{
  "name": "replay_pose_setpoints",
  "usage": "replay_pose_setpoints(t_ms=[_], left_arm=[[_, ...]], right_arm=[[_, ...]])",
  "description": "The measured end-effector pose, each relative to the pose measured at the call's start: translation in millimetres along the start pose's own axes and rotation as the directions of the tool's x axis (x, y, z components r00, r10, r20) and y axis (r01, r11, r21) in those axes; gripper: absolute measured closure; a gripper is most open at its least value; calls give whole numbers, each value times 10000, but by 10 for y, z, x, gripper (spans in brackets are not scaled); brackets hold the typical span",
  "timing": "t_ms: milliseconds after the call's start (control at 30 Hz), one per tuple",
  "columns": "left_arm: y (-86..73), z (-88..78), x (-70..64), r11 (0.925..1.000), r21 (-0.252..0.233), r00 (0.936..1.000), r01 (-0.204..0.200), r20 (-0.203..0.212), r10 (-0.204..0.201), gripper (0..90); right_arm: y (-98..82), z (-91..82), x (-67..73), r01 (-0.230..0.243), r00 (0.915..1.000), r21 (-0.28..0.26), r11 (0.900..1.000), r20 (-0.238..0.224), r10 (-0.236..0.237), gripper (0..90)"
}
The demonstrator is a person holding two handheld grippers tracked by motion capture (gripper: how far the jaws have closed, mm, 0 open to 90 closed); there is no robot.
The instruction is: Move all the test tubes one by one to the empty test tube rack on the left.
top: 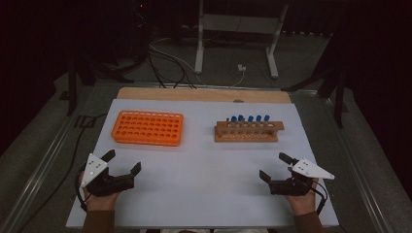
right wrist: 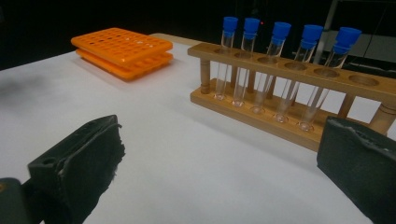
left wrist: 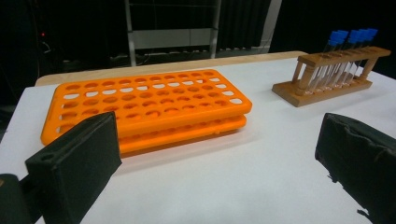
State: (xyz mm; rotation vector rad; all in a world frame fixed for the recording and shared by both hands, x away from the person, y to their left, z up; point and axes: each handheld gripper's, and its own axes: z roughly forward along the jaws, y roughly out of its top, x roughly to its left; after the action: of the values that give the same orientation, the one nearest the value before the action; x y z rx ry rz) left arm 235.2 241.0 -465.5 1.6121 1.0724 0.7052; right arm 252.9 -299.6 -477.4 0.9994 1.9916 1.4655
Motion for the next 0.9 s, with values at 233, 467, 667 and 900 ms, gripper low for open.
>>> replay_pose_setpoints(t_ms=[233,467,667,900], left_arm=[[4,20,-21,10000,40,10000,-47,-42,47,10],[13,12,-25,9999,-80,9996,-84,-259,82,10],[15,20,-36,9999,-84,9990,-125,-428,121,10],[-5,32,-21,10000,-65,9982,-30,-605,26,10]], right_arm=[[-4,6,-13,-122,9999,-4,9999,-17,122,0],[-1,18,-13,-112,9999,-9,9999,63,112,0],[30,36,0,-135,9999,10,9999,93,135,0],[224,54,-24,-24,9999,-193,9998,139,26,0]])
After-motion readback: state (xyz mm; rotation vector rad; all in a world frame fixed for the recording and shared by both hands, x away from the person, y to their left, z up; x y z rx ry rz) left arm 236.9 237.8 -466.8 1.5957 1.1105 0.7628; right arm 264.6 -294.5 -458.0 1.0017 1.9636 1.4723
